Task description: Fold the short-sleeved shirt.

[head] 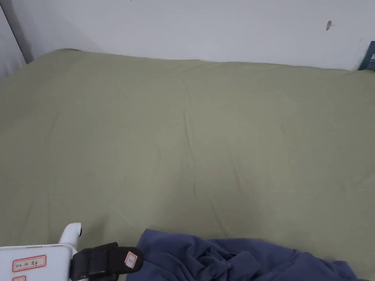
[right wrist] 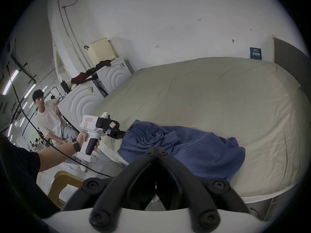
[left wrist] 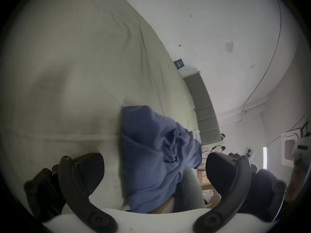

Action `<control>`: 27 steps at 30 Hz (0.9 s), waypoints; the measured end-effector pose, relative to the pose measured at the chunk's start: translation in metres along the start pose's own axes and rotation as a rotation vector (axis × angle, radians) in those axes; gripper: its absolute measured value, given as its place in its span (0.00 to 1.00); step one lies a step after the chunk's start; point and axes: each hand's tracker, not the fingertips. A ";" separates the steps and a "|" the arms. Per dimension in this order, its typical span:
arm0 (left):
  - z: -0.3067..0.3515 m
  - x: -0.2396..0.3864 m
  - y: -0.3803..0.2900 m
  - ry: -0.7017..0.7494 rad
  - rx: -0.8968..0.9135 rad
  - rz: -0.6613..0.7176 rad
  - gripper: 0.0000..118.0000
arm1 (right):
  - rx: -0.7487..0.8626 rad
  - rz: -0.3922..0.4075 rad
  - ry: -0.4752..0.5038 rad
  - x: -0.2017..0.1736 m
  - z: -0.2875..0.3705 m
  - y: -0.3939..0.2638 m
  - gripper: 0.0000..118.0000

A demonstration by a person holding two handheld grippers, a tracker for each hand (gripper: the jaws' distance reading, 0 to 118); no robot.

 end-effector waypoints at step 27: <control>0.032 0.029 0.029 0.204 0.141 0.037 0.07 | -0.010 -0.022 -0.020 0.008 -0.006 -0.006 0.00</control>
